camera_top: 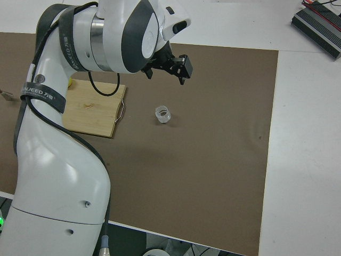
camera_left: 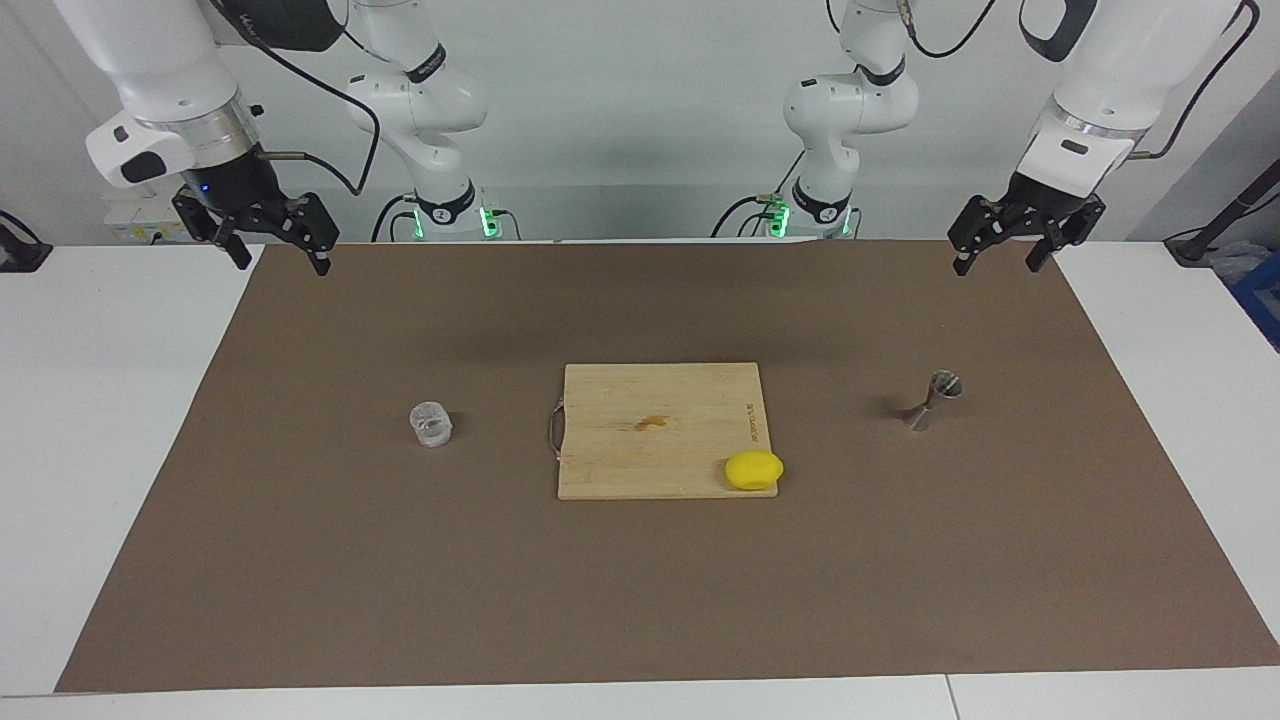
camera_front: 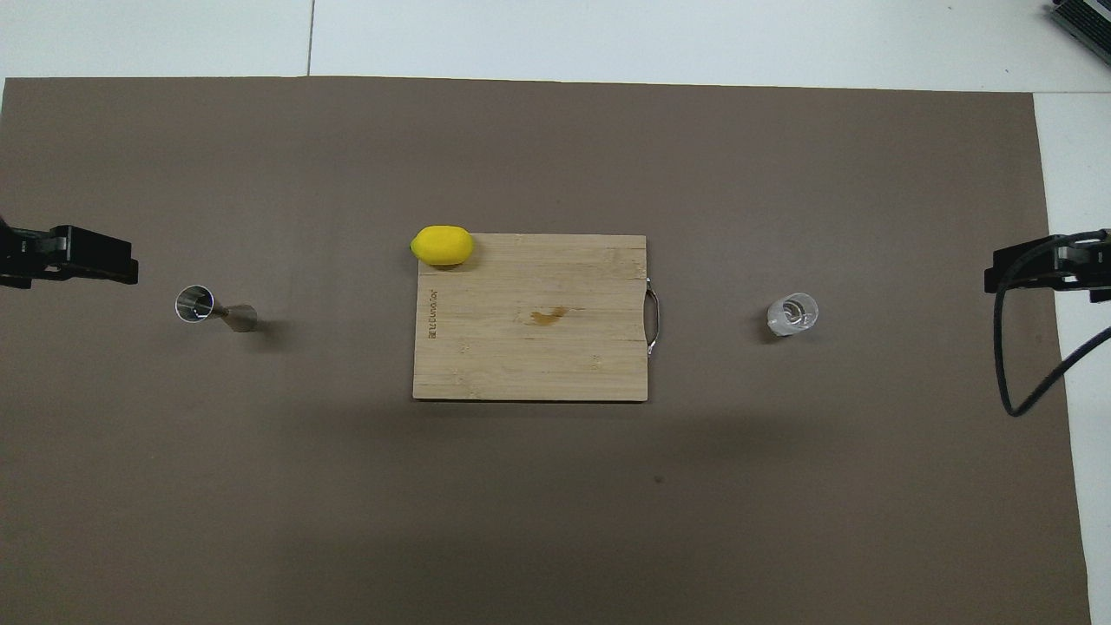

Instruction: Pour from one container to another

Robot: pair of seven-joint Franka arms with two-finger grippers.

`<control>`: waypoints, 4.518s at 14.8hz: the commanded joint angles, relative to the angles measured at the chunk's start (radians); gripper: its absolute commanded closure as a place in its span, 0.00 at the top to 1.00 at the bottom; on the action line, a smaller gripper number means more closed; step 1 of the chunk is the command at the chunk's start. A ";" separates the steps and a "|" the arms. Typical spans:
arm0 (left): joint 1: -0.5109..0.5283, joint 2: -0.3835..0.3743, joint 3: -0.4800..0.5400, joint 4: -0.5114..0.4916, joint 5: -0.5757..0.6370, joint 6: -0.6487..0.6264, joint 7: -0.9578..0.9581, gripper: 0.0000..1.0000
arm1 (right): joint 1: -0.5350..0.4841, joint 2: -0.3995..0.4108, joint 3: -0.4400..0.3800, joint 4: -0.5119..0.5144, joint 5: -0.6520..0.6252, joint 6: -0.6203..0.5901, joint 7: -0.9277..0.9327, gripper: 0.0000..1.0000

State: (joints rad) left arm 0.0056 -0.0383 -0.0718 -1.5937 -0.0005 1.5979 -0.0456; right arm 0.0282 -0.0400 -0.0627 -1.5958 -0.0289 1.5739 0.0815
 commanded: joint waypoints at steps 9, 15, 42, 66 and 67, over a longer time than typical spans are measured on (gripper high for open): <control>0.002 0.005 -0.003 0.014 -0.004 -0.013 -0.014 1.00 | -0.016 -0.020 0.007 -0.024 -0.008 0.003 -0.005 1.00; 0.001 0.002 -0.003 0.009 -0.004 -0.013 -0.010 1.00 | -0.051 -0.023 0.006 -0.033 -0.008 -0.002 0.013 1.00; 0.091 0.064 0.015 -0.083 -0.154 0.033 0.235 1.00 | -0.300 0.459 0.004 -0.306 0.998 0.195 0.936 1.00; 0.447 0.423 0.012 -0.070 -0.843 -0.127 1.958 1.00 | -0.211 0.499 0.006 -0.403 1.161 0.307 0.727 0.92; 0.455 0.423 0.014 -0.086 -0.864 -0.124 2.024 1.00 | -0.211 0.499 0.006 -0.403 1.161 0.305 0.725 0.91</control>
State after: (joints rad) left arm 0.4361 0.3769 -0.0509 -1.6593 -0.8191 1.4930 1.8626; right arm -0.1834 0.4600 -0.0587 -1.9880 1.1063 1.8676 0.8438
